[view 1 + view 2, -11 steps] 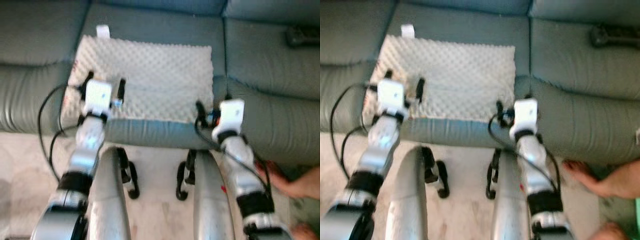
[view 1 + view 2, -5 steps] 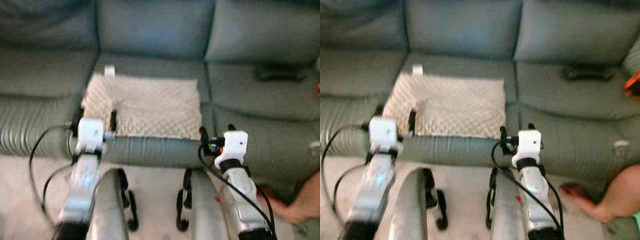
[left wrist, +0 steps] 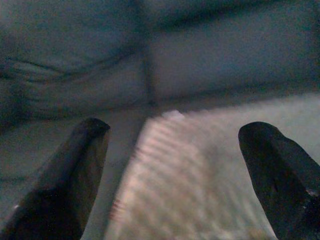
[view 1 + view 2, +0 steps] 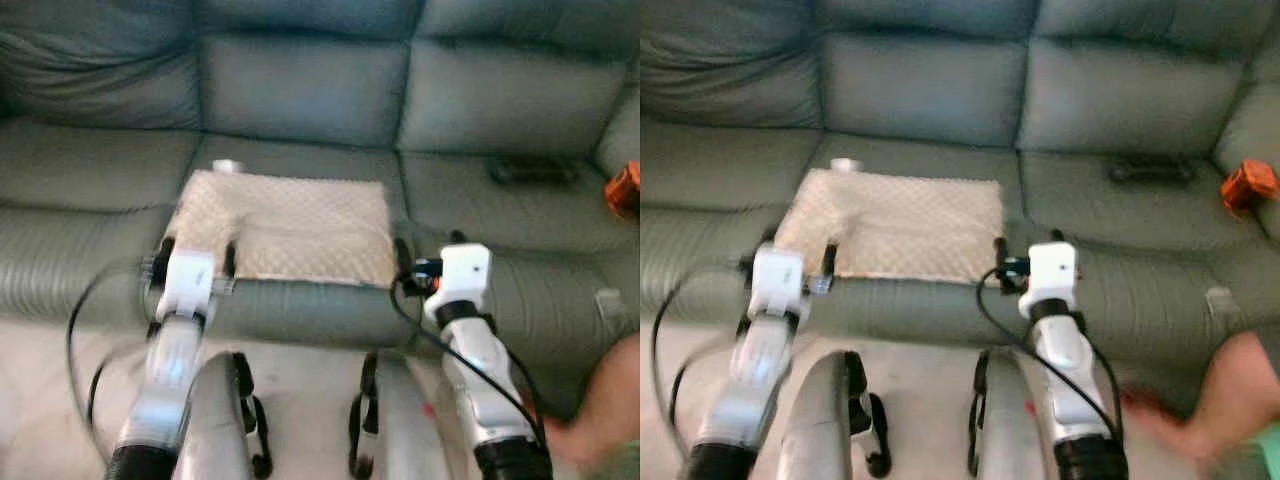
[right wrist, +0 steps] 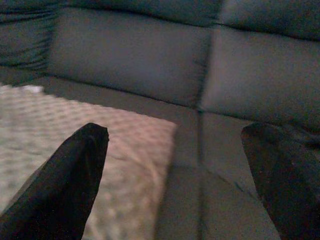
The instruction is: Move the pillow to the sofa
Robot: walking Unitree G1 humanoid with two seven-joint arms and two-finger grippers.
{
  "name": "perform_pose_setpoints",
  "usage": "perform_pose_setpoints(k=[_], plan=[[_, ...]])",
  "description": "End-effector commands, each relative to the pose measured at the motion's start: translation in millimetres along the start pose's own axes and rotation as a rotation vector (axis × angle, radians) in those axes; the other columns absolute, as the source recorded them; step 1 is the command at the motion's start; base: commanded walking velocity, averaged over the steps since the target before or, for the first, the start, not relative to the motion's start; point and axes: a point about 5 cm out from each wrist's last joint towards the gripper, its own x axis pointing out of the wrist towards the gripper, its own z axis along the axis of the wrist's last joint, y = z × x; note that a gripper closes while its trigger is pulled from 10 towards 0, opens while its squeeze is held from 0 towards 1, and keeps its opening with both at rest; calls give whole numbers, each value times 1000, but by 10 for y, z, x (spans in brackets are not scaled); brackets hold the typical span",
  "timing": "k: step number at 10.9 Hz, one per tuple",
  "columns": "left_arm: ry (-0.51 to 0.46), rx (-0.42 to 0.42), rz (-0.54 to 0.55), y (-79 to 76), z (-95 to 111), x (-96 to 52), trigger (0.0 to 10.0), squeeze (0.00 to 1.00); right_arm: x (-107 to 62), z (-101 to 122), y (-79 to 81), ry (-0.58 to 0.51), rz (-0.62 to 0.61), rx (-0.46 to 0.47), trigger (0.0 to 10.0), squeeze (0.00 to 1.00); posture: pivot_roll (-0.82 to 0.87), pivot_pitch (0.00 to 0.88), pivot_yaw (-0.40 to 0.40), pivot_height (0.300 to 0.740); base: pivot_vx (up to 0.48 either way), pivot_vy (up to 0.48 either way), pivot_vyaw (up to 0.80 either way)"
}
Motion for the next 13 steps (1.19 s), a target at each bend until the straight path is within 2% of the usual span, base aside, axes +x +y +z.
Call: perform_pose_setpoints(k=[1,4,8,10,12,13], plan=[[58,8,-2,4,-132,-72,10000,0,41,29,2,-6,10,4,10000,0,-8,67,-38,697,0,0,0],[62,-22,-35,-94,-111,-69,10000,0,49,38,-22,-10,8,0,10000,0,-13,73,-33,736,0,0,0],[65,-26,-35,-35,-80,-203,10000,0,-145,-29,-137,7,-40,-5,10000,0,-11,71,-16,740,0,0,0],[107,-29,-25,-9,-162,-287,10000,0,-280,-105,-143,41,-43,3,10000,0,-11,58,-20,740,0,0,0],[111,-39,-18,-58,-150,-241,10000,0,-291,-169,-129,89,-42,41,10000,0,-17,40,-21,740,0,0,0],[108,-53,-17,-87,-131,-188,10000,0,-226,-109,-70,51,28,13,10000,0,-24,29,-12,740,0,0,800]])
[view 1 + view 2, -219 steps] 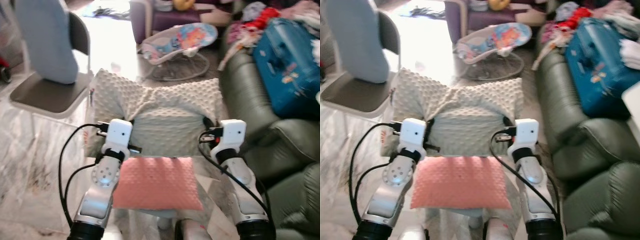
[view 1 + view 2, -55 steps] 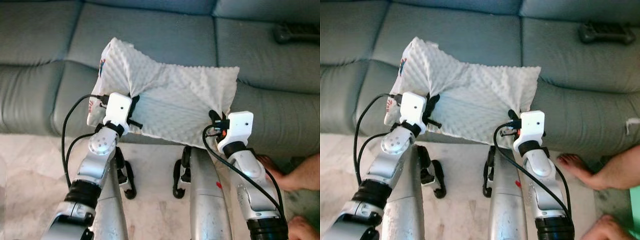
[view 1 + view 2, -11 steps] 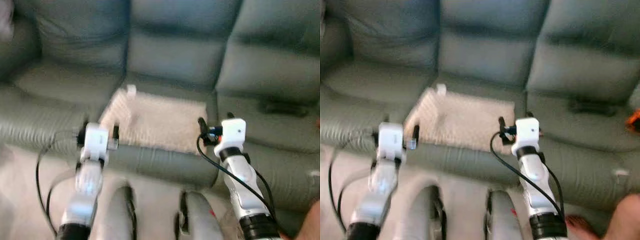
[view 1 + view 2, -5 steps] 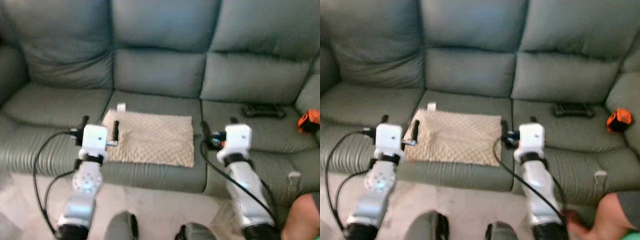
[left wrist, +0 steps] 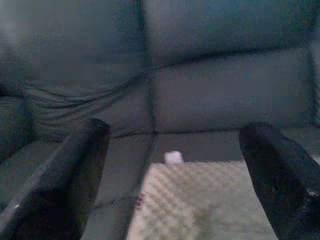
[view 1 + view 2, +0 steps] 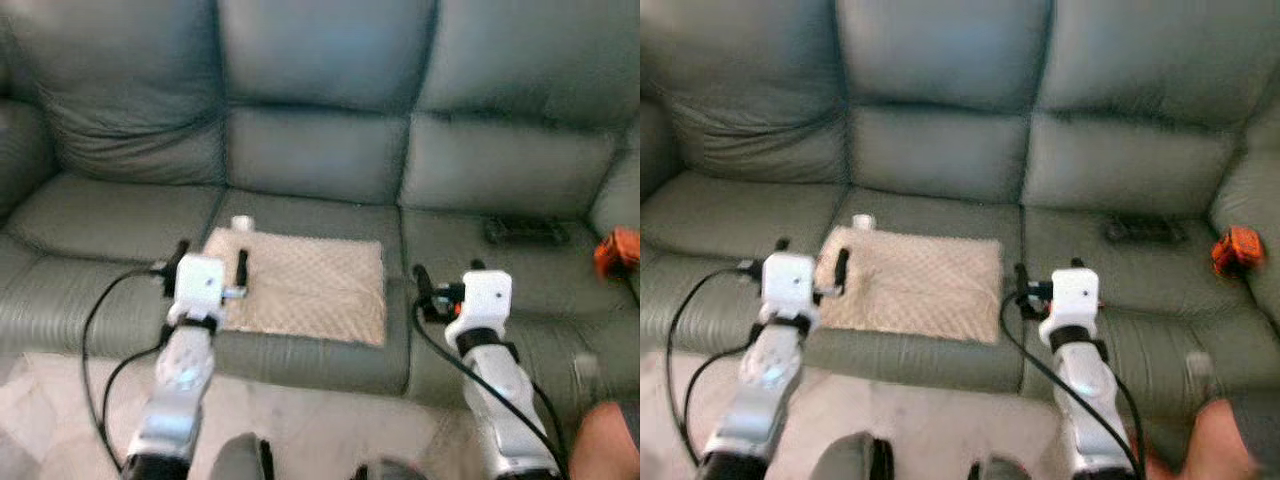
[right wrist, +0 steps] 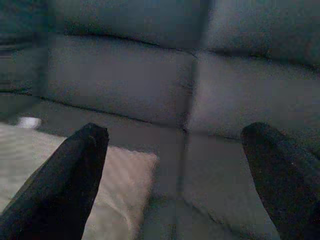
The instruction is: Move the pillow to the sofa
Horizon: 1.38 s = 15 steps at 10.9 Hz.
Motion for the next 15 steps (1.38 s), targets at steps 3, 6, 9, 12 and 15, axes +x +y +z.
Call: perform_pose_setpoints(k=[3,6,9,12,15], plan=[[27,47,53,101,-78,25,10000,0,101,83,70,-35,59,3,10000,0,-18,21,-16,740,0,0,800],[25,44,58,63,-72,27,10000,0,114,77,91,-34,79,10,10000,0,-21,31,-18,740,0,0,800],[21,71,27,36,-73,49,10000,0,93,64,-3,-37,35,-9,10000,0,-16,42,-18,740,0,0,800],[47,132,96,226,-159,-72,10000,0,-39,-55,-123,5,4,-36,10000,0,-8,63,-27,740,0,0,800],[125,194,110,438,-363,-357,10000,0,-180,-124,-227,28,-69,-9,10000,0,-5,92,-20,740,0,0,533]])
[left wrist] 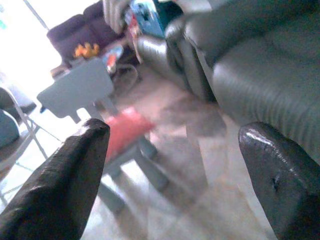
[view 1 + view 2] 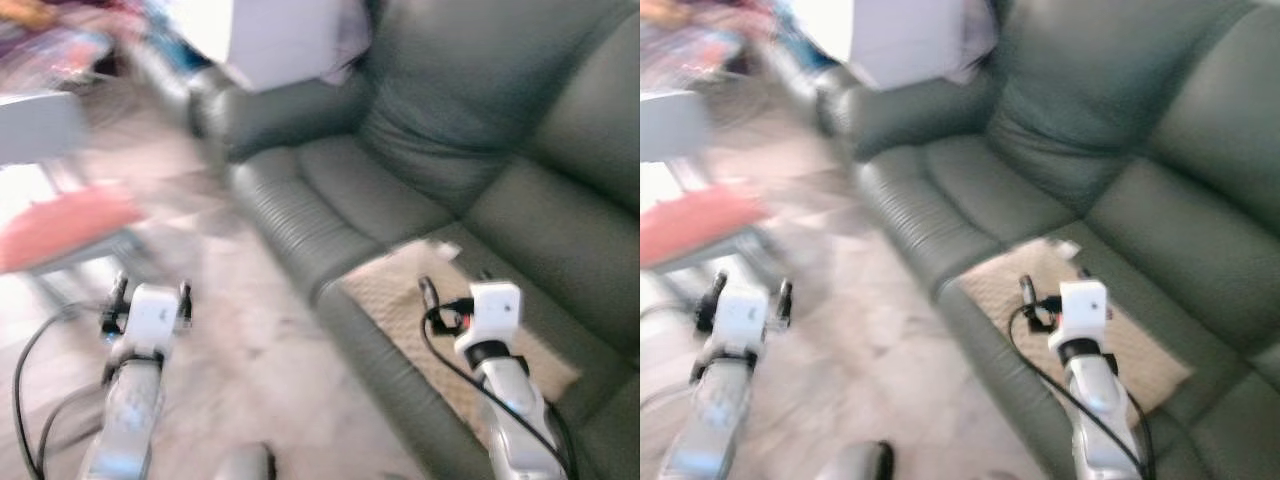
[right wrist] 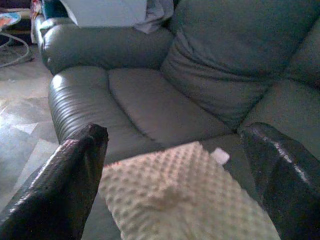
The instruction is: Move the pillow to the sofa
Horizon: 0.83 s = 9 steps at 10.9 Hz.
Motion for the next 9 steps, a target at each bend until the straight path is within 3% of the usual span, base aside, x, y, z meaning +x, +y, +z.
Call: perform_pose_setpoints(k=[1,4,5,6,7,9], plan=[[-37,-1,-8,2,92,37,10000,0,-1,24,-32,-9,-27,7,10000,0,3,98,-16,740,0,0,0],[-88,-16,-4,28,275,18,10000,0,-14,19,27,22,-61,59,10000,0,19,137,-10,740,0,0,0],[-76,-10,-20,33,246,-159,10000,0,-118,9,21,33,-67,11,10000,0,11,162,-8,740,0,0,0],[-53,3,-57,10,164,-239,10000,0,-172,-31,81,48,-38,91,10000,0,8,160,-13,740,0,0,0],[-41,53,-100,-16,60,-263,10000,0,-226,-119,108,42,-66,1,10000,0,13,163,11,740,0,0,0],[-60,69,-77,115,183,-180,10000,0,-203,-106,-57,68,-86,26,10000,0,27,152,-3,740,0,0,0]])
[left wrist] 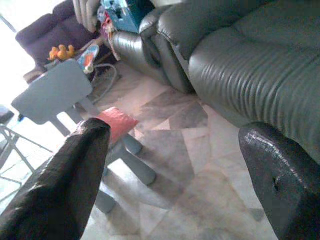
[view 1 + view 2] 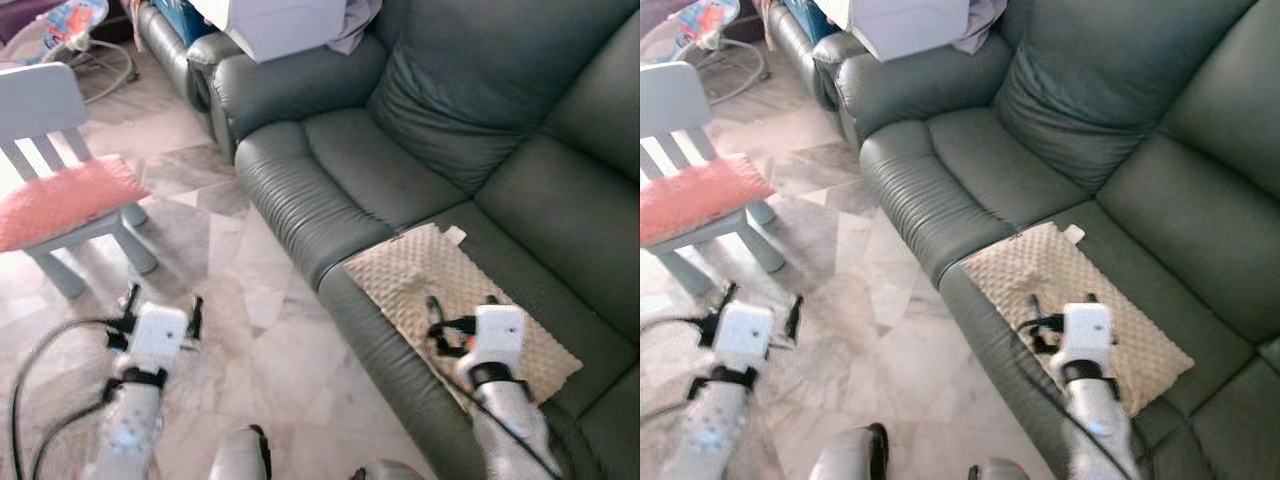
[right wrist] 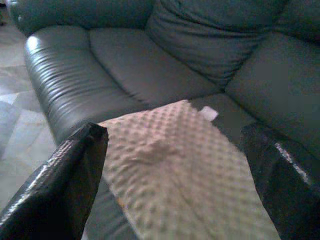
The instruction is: Move the pillow to the sofa
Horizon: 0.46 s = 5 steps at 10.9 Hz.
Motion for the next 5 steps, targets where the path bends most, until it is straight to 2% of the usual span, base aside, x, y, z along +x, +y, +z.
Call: perform_pose_setpoints(k=[1,2,3,4,5], plan=[[13,9,16,64,-16,2,10000,0,24,33,-44,-15,0,8,10000,0,31,122,-6,740,0,0,0],[-7,-33,31,-24,65,226,10000,0,236,165,-82,-57,38,-6,10000,0,10,146,-31,740,0,0,0],[-26,5,11,-116,18,237,10000,0,233,111,-110,-60,37,-114,10000,0,0,135,-61,740,0,0,0],[-61,-58,22,-129,196,249,10000,0,220,225,-170,-51,-18,16,10000,0,2,82,-82,740,0,0,0],[-53,-38,22,-161,120,248,10000,0,215,282,-65,-110,70,-115,10000,0,-5,54,-75,740,0,0,0]])
